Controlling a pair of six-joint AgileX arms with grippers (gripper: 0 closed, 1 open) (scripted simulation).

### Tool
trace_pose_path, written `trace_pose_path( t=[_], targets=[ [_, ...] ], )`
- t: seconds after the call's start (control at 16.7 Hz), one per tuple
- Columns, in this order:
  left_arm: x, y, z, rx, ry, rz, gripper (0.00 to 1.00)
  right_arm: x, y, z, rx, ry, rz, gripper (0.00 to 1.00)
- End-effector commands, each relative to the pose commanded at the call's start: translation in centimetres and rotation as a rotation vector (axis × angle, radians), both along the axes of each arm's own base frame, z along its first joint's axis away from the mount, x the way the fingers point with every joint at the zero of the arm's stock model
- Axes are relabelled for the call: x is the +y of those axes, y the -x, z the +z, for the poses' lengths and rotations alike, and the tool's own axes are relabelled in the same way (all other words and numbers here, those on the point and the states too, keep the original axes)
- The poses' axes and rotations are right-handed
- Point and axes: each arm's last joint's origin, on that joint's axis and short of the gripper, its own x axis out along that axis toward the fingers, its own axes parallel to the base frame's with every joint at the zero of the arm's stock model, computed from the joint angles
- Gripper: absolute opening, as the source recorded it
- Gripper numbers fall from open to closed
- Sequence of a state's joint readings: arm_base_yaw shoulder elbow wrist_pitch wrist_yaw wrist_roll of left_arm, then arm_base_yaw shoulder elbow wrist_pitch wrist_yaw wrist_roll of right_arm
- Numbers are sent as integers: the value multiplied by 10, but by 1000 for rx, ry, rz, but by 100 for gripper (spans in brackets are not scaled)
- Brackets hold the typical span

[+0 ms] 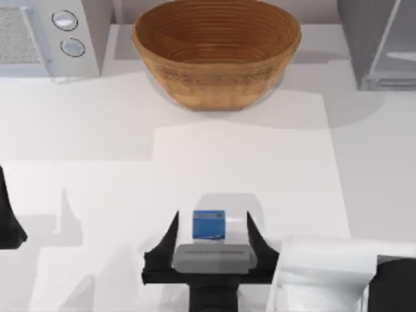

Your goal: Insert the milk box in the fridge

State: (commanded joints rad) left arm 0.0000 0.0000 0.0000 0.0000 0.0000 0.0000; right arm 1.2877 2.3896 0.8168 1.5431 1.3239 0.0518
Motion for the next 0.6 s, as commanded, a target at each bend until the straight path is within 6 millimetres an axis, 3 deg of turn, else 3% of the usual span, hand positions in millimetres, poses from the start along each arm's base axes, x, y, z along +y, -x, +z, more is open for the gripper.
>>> trace_pose_path(
  t=[0.24,0.6],
  targets=[
    [0,0,0,0,0,0,100,4,21,-29,3,19,-1,100],
    [0,0,0,0,0,0,100,3,20,-31,4,24,-4,100]
  ],
)
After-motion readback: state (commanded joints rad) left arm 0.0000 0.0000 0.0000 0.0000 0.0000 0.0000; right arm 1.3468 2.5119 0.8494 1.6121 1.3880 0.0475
